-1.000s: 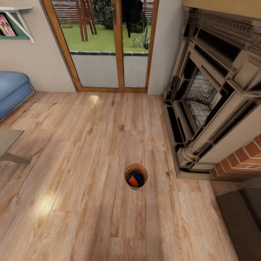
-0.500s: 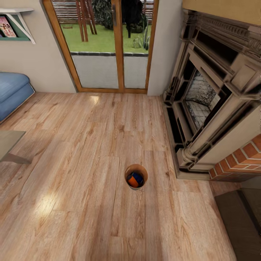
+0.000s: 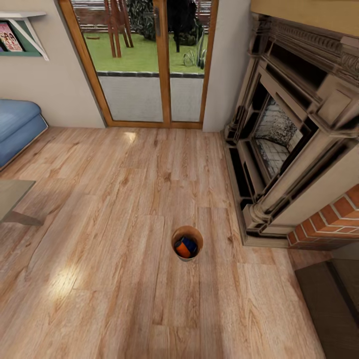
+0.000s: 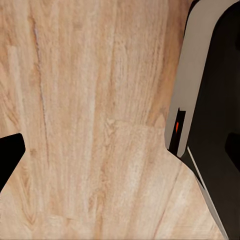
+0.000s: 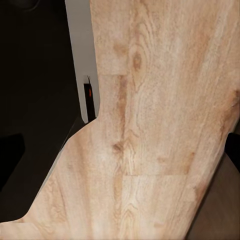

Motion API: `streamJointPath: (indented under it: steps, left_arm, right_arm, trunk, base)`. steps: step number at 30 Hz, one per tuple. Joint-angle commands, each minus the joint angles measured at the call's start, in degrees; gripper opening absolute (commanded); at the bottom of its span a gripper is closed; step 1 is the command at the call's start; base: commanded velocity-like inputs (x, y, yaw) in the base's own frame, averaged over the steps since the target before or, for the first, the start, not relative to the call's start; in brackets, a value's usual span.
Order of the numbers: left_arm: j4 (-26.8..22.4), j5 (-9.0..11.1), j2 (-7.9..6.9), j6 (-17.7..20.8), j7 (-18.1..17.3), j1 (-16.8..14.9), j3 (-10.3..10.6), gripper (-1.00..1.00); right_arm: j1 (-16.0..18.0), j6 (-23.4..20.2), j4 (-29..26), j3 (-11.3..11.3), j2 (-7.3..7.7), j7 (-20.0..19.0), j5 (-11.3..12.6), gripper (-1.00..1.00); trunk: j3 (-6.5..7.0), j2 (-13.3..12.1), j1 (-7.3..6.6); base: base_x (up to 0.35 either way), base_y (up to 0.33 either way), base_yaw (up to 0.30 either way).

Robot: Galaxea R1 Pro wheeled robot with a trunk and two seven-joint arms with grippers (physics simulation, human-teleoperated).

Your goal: Put the three can of soda from the living room inside the tash can in the kitchen.

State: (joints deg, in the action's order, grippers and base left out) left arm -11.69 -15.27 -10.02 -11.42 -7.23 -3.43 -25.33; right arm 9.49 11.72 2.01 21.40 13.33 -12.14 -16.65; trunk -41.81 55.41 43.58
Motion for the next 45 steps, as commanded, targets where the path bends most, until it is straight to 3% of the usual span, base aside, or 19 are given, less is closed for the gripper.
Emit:
streamJointPath:
  steps: [1,7,13,24,45]
  left_arm:
    - [0.04,-0.1,0.0,0.0,0.0,0.0,0.0,1.0]
    - [0.16,-0.44,0.09,0.04,0.0,0.03,0.08,1.0]
    - [0.23,-0.54,1.23,0.09,0.0,0.08,0.17,1.0]
    - [0.23,-0.47,2.23,0.1,-0.05,0.16,0.19,1.0]
    - [0.26,-0.46,2.72,0.09,-0.07,0.18,0.19,1.0]
  right_arm:
    - [0.0,-0.01,0.04,0.01,-0.01,0.0,-0.01,1.0]
    - [0.0,-0.02,0.2,-0.21,-0.37,-0.07,-0.39,1.0]
    - [0.0,-0.03,0.19,-0.46,-0.92,-0.08,-0.53,1.0]
    - [0.0,-0.03,0.18,-0.48,-3.33,-0.09,-0.59,1.0]
    - [0.0,-0.03,0.18,-0.48,-3.78,-0.09,-0.4,1.0]
  trunk:
    - [0.0,0.0,0.0]
    - [0.0,0.0,0.0]
    - [0.0,0.0,0.0]
    - [0.0,0.0,0.0]
    - [0.0,0.0,0.0]
  base:
    - [0.0,0.0,0.0]
    - [0.0,0.0,0.0]
    - [0.0,0.0,0.0]
    - [0.0,0.0,0.0]
    - [0.0,0.0,0.0]
